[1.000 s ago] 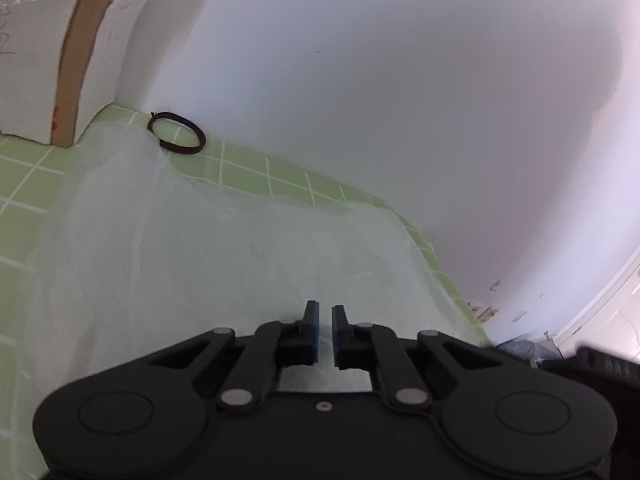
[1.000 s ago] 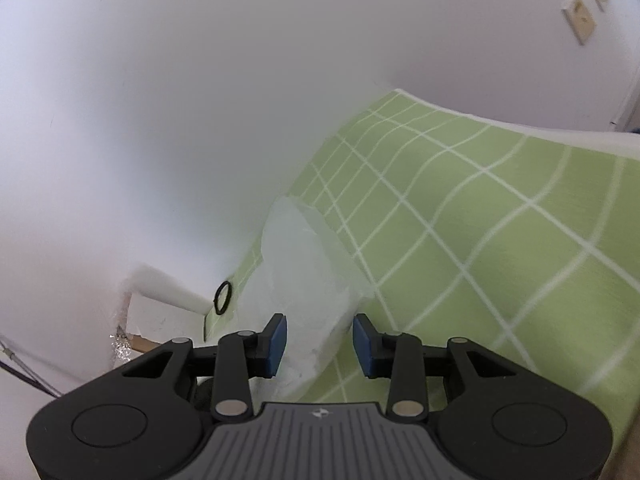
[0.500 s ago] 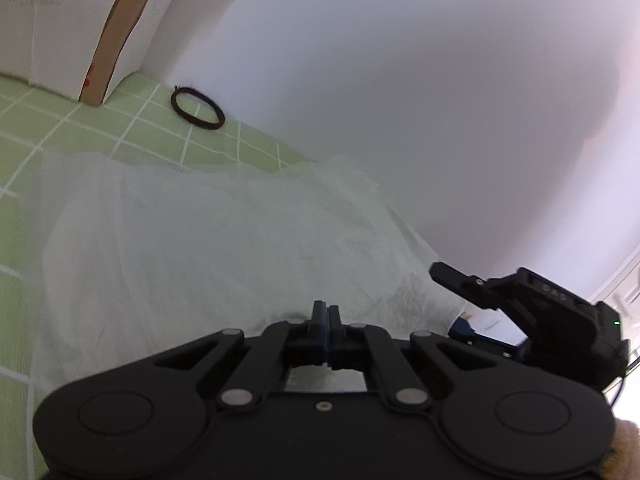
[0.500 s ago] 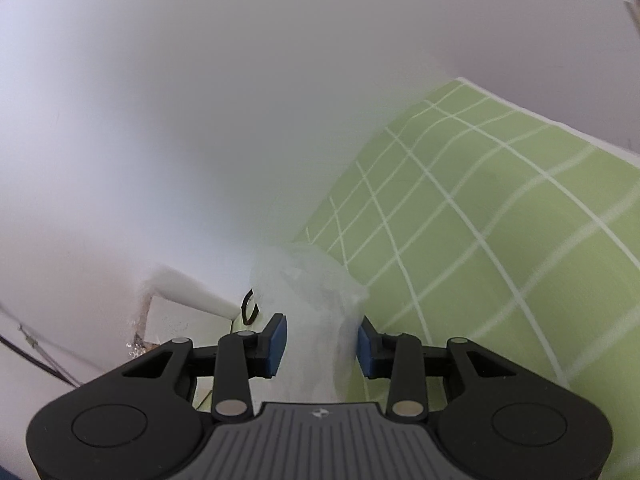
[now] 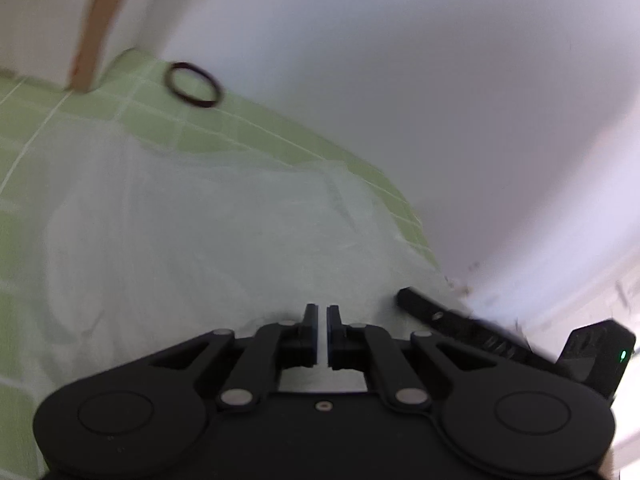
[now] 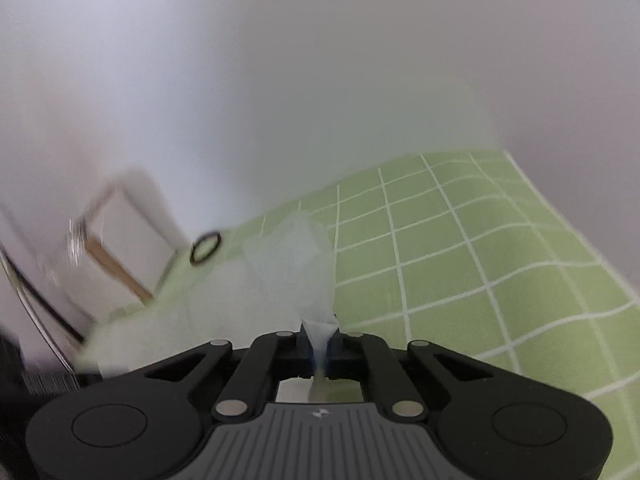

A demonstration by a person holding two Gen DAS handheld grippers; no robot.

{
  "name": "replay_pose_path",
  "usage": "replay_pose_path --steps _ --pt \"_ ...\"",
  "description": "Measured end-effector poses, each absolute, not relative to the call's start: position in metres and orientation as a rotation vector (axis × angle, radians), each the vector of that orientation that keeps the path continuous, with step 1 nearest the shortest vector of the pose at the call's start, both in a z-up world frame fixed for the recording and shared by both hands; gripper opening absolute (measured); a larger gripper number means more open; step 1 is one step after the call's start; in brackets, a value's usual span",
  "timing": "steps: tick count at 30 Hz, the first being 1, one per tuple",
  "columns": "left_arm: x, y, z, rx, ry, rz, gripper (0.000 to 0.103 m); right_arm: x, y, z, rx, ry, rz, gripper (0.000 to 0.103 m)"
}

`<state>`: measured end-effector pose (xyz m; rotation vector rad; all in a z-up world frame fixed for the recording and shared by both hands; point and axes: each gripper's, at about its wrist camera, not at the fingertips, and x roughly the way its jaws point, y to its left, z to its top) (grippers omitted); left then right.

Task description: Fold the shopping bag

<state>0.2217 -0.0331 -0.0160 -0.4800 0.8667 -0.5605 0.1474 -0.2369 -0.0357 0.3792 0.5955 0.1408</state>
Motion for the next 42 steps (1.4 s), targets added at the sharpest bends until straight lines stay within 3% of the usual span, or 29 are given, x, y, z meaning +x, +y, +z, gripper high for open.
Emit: replay_pose_path --steps 5,9,16,26,42 --pt "0.241 -0.069 0.006 -0.407 0.860 -0.653 0.005 0.135 -0.226 -0.032 0.252 0.595 0.131 0.005" --pt "0.261 -0.094 -0.010 -0.328 0.889 -0.634 0.004 0.126 -0.220 -0.032 0.174 0.583 0.134 0.005" --pt "0.274 -0.089 -0.030 -0.425 0.880 -0.642 0.002 0.121 -0.210 -0.032 0.012 0.562 0.143 0.005" --pt "0.287 -0.072 -0.047 -0.612 0.877 -0.682 0.002 0.095 -0.143 -0.055 -0.844 0.413 0.220 0.005" --pt "0.288 -0.068 -0.048 -0.638 0.829 -0.650 0.002 0.088 -0.111 -0.085 -1.666 0.403 0.371 0.006"
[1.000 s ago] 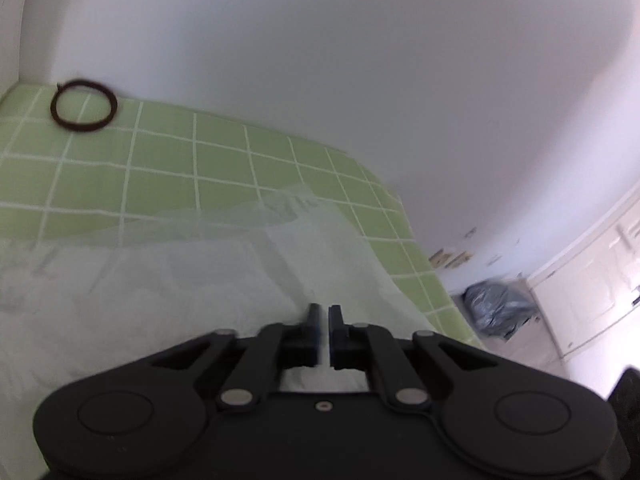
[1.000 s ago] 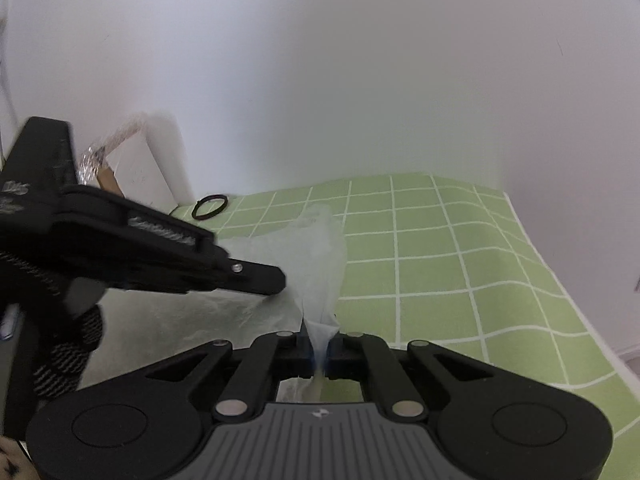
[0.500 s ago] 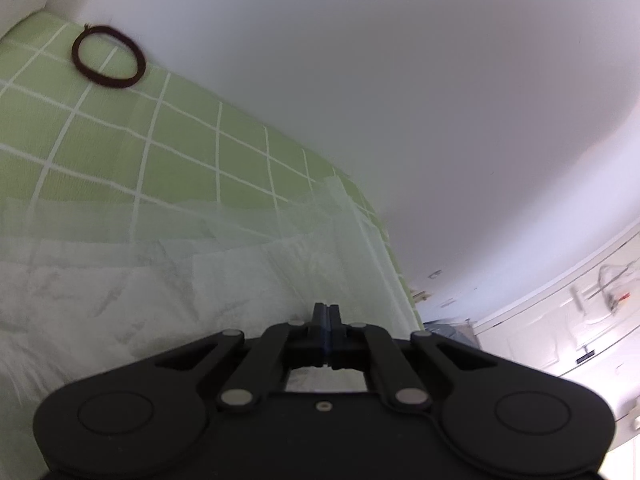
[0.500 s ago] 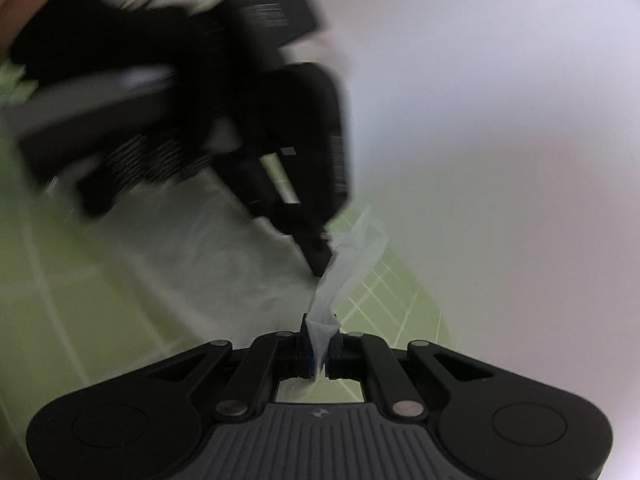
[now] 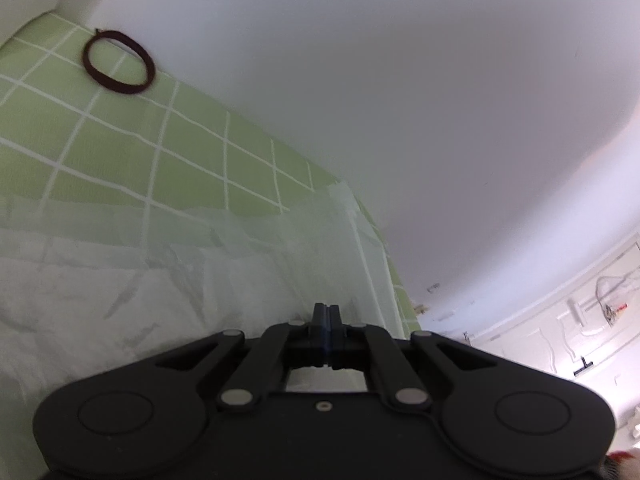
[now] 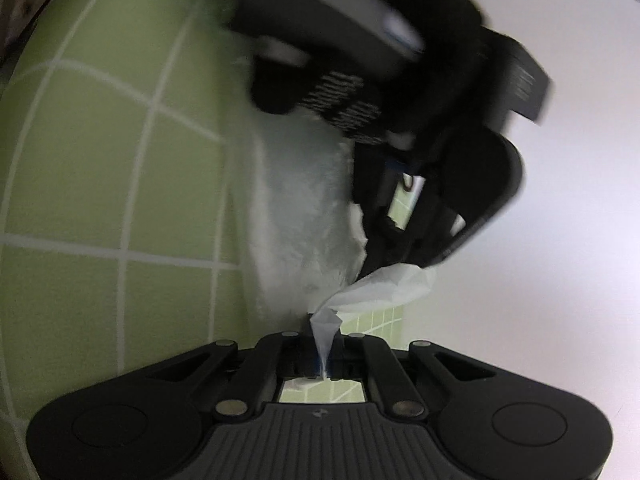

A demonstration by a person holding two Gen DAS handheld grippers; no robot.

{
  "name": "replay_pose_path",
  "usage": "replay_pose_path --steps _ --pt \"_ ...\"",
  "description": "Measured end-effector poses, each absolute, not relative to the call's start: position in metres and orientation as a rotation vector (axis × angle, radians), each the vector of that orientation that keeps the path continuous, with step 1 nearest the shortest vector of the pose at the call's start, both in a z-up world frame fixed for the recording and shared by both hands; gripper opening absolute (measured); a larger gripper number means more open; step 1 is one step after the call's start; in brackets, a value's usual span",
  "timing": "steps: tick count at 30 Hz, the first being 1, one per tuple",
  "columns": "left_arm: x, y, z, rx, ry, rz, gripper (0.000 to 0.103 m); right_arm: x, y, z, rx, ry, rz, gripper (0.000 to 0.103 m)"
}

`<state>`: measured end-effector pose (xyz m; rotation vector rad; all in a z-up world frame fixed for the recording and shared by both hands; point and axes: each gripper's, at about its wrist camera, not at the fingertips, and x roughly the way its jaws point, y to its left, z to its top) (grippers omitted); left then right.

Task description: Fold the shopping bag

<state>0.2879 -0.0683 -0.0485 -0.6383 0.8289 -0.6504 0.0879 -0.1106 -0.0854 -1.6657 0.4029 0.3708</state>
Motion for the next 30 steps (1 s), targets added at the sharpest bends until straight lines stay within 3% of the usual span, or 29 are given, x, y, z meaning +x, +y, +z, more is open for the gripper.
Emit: replay_pose_path --steps 10,19,21,26,30 --pt "0.254 -0.030 0.002 -0.703 0.658 -0.644 0.004 0.091 -0.096 -0.083 -1.781 0.415 0.378 0.006" --pt "0.251 -0.076 -0.023 -0.552 0.787 -0.696 0.007 0.092 -0.079 -0.078 -1.799 0.420 0.370 0.005" --pt "0.252 -0.074 -0.032 -0.554 0.805 -0.654 0.003 0.093 -0.074 -0.075 -1.786 0.423 0.366 0.005" --pt "0.246 -0.065 -0.048 -0.639 0.810 -0.641 0.002 0.096 -0.062 -0.066 -1.666 0.436 0.340 0.006" --pt "0.240 -0.068 -0.044 -0.617 0.796 -0.638 0.002 0.103 -0.059 -0.041 -1.374 0.482 0.318 0.006"
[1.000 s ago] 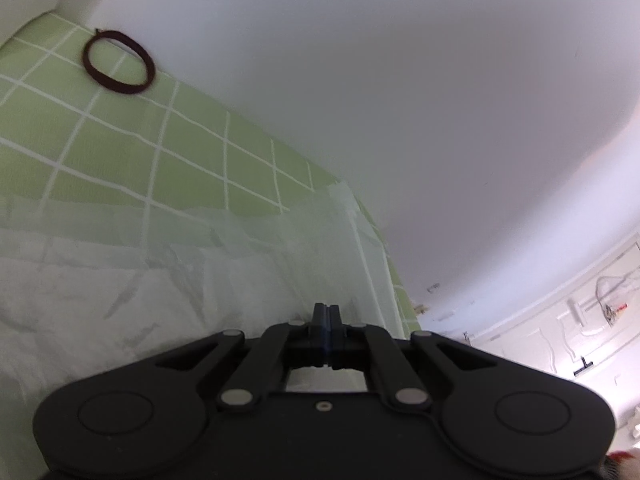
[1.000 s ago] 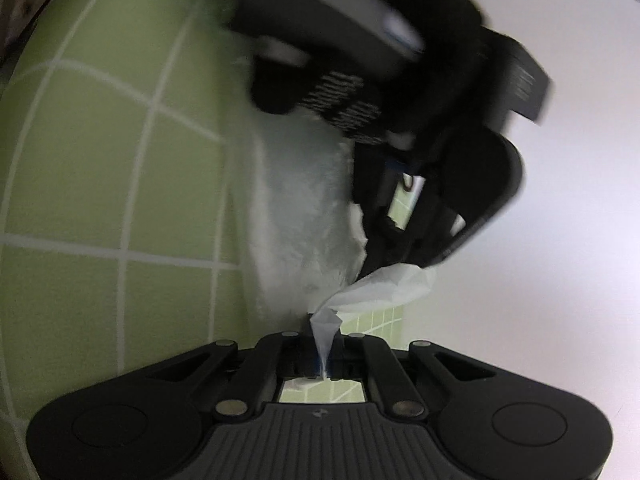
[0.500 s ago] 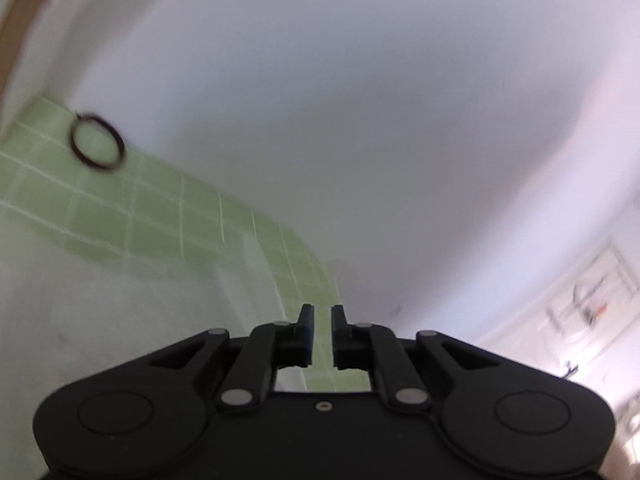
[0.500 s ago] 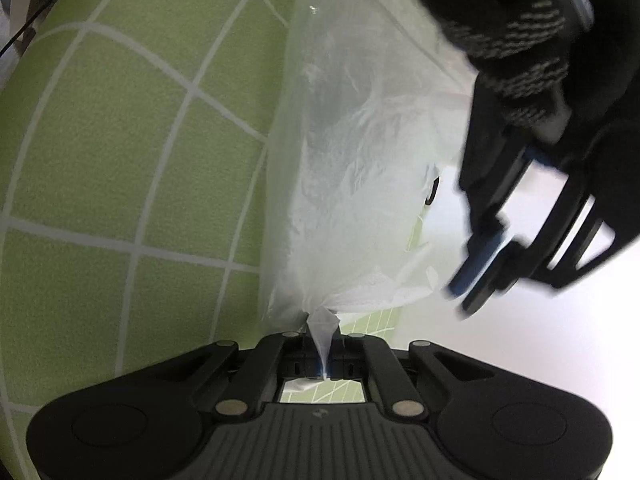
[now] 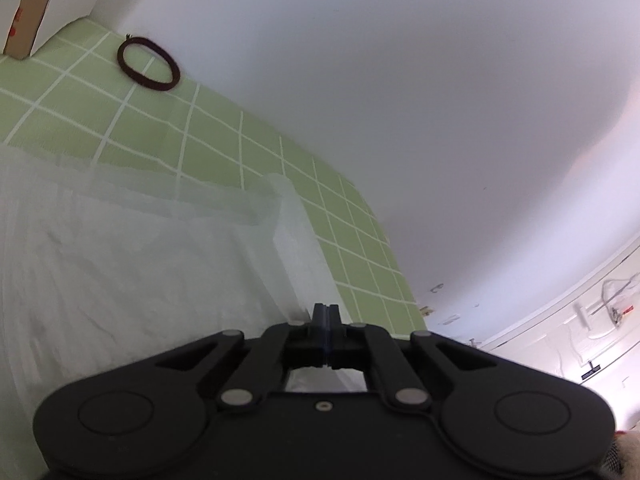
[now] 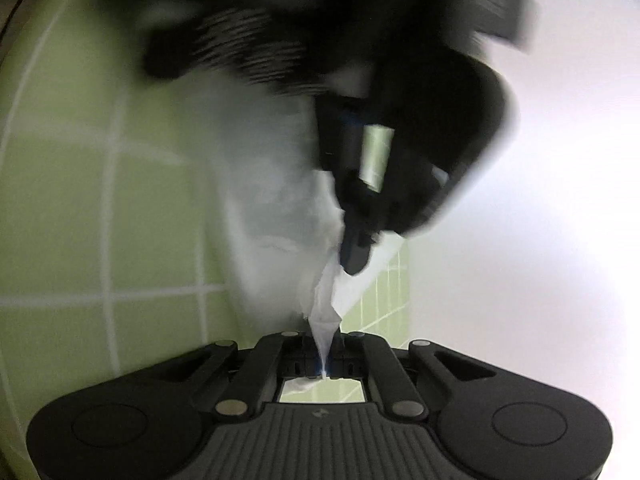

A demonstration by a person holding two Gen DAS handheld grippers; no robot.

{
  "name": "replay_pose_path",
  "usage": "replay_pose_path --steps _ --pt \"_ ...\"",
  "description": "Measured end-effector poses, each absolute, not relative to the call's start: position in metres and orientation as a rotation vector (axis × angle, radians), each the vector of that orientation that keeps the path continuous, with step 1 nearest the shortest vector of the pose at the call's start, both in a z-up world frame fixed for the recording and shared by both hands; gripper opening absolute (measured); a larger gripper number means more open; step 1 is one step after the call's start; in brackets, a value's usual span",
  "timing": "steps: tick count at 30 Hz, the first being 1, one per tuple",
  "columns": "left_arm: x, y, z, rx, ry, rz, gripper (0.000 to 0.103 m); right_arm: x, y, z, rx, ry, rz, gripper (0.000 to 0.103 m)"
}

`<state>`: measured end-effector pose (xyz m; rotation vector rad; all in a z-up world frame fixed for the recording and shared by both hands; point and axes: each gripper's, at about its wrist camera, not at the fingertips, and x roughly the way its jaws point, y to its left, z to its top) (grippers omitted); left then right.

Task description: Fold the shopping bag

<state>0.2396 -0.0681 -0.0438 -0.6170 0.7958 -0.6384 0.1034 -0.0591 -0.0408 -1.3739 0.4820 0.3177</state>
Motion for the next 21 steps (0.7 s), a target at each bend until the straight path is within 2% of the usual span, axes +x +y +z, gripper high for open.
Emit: replay_pose_path --steps 3,5,7,10,12,13,16,21 --pt "0.223 -0.060 -0.035 -0.628 0.796 -0.639 0.002 0.103 -0.066 -0.012 -1.061 0.536 0.314 0.013" --pt "0.222 -0.060 -0.035 -0.632 0.795 -0.639 0.002 0.094 -0.072 0.001 -0.894 0.544 0.283 0.023" --pt "0.221 -0.060 -0.034 -0.631 0.791 -0.638 0.002 0.077 -0.078 0.010 -0.745 0.523 0.255 0.023" --pt "0.218 -0.061 -0.033 -0.629 0.788 -0.639 0.002 0.056 -0.099 0.019 -0.523 0.455 0.186 0.020" --pt "0.216 -0.062 -0.033 -0.626 0.785 -0.640 0.002 0.036 -0.111 0.023 -0.301 0.391 0.149 0.003" --pt "0.216 -0.062 -0.032 -0.625 0.783 -0.641 0.002 0.032 -0.115 0.030 -0.178 0.378 0.145 0.000" --pt "0.213 -0.063 -0.031 -0.622 0.779 -0.641 0.002 0.050 -0.126 0.030 0.073 0.399 0.163 0.001" --pt "0.208 -0.064 -0.029 -0.618 0.775 -0.639 0.002 0.094 -0.112 -0.004 0.094 0.510 0.135 0.001"
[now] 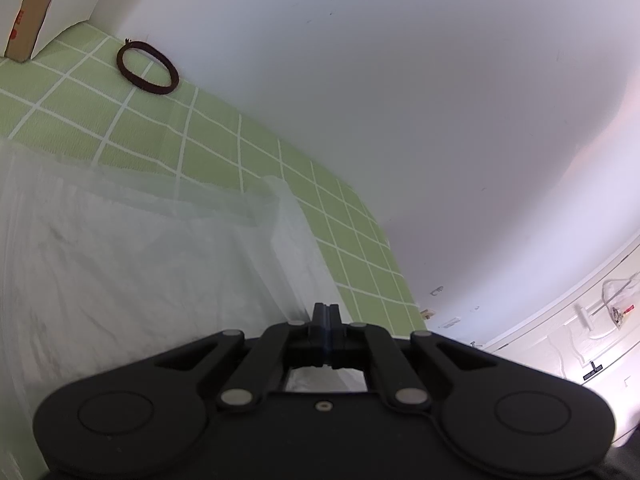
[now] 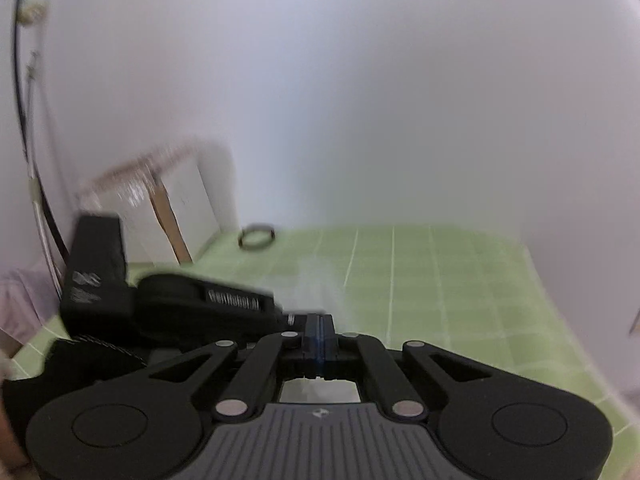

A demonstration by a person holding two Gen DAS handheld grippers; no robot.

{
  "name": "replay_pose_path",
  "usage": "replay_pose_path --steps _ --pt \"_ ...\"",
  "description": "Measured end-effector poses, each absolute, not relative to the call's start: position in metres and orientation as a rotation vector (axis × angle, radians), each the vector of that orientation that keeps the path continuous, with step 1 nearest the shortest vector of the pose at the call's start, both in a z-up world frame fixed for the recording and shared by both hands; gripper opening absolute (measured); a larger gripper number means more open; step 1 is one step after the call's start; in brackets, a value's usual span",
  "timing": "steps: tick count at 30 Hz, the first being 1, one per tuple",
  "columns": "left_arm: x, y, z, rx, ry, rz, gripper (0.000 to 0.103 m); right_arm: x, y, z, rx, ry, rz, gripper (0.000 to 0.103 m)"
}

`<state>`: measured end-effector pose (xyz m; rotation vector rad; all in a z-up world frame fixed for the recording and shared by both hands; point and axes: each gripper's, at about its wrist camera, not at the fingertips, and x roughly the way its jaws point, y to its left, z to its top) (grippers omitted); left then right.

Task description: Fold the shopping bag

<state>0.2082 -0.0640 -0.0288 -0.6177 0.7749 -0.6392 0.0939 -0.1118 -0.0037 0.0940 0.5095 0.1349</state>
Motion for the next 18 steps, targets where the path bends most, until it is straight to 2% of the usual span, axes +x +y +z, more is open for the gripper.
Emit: replay_pose_path --steps 5,12,18 --pt "0.203 -0.065 -0.027 -0.618 0.772 -0.639 0.002 0.094 -0.124 -0.049 0.091 0.591 0.107 0.000" --pt "0.194 -0.051 -0.017 -0.650 0.774 -0.574 0.002 0.084 -0.142 -0.046 0.138 0.583 0.112 0.000" --pt "0.183 -0.065 -0.021 -0.566 0.756 -0.583 0.002 0.082 -0.136 -0.050 0.137 0.580 0.122 0.000"
